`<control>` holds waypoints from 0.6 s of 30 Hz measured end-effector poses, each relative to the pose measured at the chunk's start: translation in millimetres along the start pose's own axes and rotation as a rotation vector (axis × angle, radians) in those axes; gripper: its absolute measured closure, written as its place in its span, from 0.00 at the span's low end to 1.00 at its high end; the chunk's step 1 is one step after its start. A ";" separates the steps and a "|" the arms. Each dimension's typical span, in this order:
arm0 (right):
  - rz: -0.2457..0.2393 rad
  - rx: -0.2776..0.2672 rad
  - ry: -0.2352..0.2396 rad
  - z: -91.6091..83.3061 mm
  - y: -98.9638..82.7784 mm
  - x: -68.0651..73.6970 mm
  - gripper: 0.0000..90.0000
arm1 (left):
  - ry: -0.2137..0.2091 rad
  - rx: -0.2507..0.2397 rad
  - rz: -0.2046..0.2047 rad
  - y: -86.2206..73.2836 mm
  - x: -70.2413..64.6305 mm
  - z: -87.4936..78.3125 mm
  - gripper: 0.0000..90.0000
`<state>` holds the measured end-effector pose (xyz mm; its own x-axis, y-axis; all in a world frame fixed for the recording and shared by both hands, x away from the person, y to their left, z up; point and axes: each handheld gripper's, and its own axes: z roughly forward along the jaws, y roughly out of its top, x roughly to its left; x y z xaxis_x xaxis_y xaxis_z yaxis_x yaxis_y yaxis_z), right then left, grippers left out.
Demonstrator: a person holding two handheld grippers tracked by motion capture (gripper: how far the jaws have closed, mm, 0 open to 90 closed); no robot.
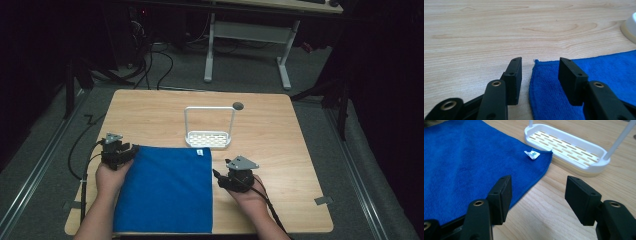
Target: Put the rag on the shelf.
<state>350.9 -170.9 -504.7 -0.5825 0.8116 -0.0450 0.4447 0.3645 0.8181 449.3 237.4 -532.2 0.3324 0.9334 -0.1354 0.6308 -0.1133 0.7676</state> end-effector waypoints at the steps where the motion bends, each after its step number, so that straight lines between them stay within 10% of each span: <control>1: 0.006 0.001 0.004 2.6 2.1 -0.6 0.44 | -0.006 0.008 -0.011 -0.2 1.0 0.7 0.62; 18: 0.112 0.069 -0.049 69.7 27.4 -16.5 0.63 | -0.018 0.025 0.017 -2.2 -2.4 2.6 0.69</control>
<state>420.2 -142.4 -521.5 -0.4933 0.8698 0.0152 0.5521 0.2995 0.7781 448.9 234.5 -535.1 0.3551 0.9252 -0.1340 0.6426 -0.1374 0.7538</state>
